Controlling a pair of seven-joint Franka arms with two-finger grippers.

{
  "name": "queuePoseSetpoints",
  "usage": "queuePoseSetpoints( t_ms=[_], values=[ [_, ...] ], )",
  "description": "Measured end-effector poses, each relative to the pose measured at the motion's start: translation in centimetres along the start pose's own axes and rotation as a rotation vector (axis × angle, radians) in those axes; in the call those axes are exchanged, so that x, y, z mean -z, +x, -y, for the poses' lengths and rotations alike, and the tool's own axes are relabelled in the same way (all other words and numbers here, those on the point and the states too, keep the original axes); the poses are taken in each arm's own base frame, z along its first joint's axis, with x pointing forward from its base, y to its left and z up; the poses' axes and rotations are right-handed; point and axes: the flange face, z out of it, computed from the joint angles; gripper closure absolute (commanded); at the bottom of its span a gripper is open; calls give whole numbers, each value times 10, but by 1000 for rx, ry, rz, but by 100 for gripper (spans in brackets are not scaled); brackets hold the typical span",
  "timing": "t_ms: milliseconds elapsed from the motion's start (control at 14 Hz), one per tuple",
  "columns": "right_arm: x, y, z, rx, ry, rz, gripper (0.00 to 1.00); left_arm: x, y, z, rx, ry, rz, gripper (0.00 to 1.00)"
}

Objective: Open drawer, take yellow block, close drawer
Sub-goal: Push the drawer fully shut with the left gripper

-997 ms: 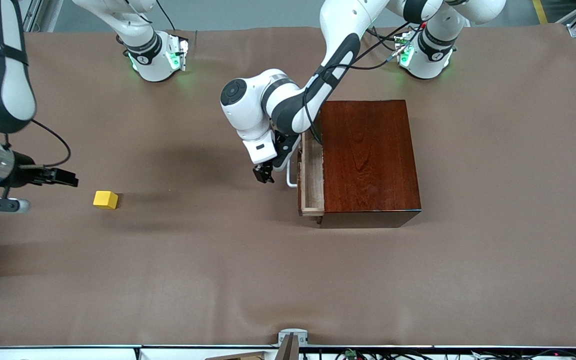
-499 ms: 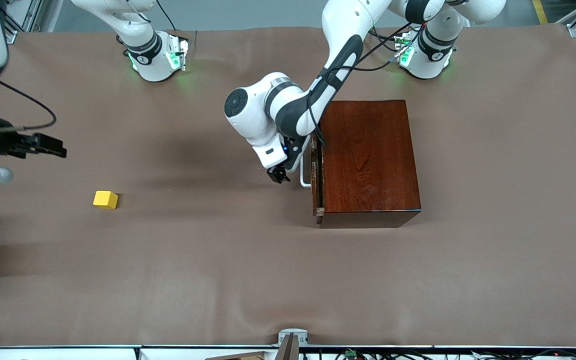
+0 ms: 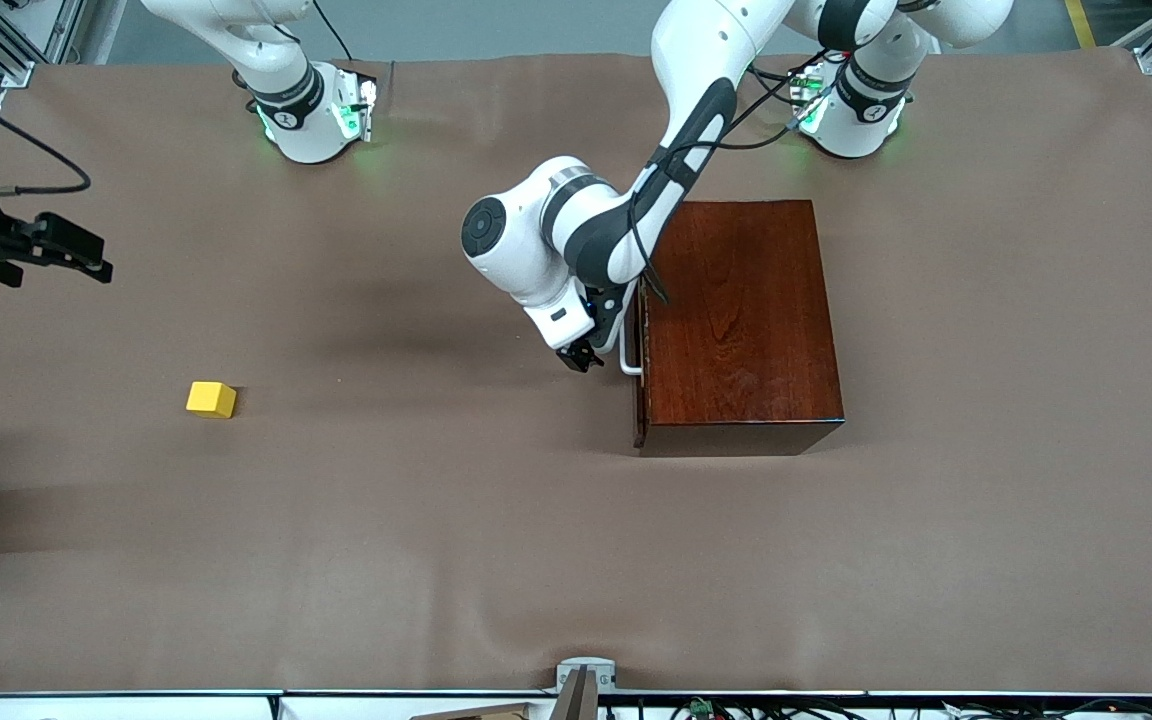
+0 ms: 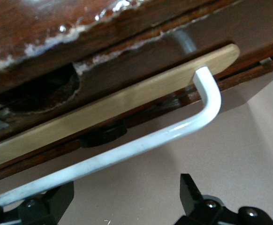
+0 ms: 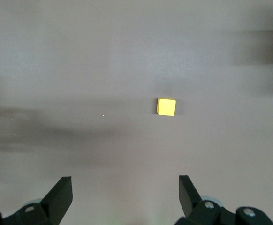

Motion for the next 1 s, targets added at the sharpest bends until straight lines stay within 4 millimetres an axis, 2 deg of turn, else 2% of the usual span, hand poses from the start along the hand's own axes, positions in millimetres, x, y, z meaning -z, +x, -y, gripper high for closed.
queuePoseSetpoints(
  t_ms=[214, 570, 784, 997],
  values=[
    [11, -14, 5, 8, -1, 16, 0, 0, 0, 0, 4, 1, 1, 0],
    [39, -18, 4, 5, -3, -45, 0, 4, -3, -2, -4, -25, 18, 0],
    [41, -18, 0, -2, -3, -47, 0, 26, -8, -1, -35, -86, 63, 0],
    [36, -18, 3, 4, -2, -26, 0, 68, 4, 3, -101, -149, 101, 0]
  ],
)
